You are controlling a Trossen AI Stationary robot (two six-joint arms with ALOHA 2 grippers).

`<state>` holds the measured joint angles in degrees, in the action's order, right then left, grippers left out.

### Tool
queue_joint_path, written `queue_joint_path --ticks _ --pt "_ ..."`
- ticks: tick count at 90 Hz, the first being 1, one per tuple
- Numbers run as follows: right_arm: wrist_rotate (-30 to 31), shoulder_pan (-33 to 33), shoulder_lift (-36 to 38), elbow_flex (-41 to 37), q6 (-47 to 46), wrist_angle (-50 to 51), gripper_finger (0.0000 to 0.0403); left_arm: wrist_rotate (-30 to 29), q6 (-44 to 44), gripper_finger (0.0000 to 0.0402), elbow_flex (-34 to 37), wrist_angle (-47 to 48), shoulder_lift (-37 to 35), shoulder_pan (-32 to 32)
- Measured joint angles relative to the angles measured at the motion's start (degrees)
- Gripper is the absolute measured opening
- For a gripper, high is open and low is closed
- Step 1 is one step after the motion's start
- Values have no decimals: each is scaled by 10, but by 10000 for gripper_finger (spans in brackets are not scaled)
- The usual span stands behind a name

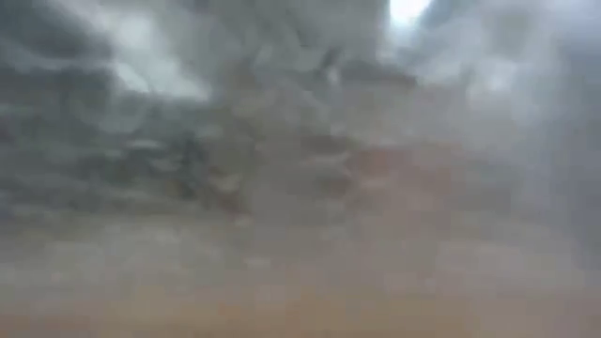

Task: Wrap mug
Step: Wrap the orange mug with bubble wrap

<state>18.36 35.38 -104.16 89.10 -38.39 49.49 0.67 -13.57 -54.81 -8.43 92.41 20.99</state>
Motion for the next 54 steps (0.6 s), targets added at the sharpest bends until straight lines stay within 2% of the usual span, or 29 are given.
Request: queue_joint_path --ticks 6,19,38,54 --pt "15 6 0 -5 -9 -5 251 20 14 96 0 32 -5 24" --pt "42 23 -2 -14 -45 -14 251 22 35 96 0 80 -11 85" --pt "99 55 -13 -15 -116 -27 251 -11 40 96 -1 142 -11 155" --pt "152 77 -14 -15 -130 -55 251 -37 49 96 -1 165 3 201"
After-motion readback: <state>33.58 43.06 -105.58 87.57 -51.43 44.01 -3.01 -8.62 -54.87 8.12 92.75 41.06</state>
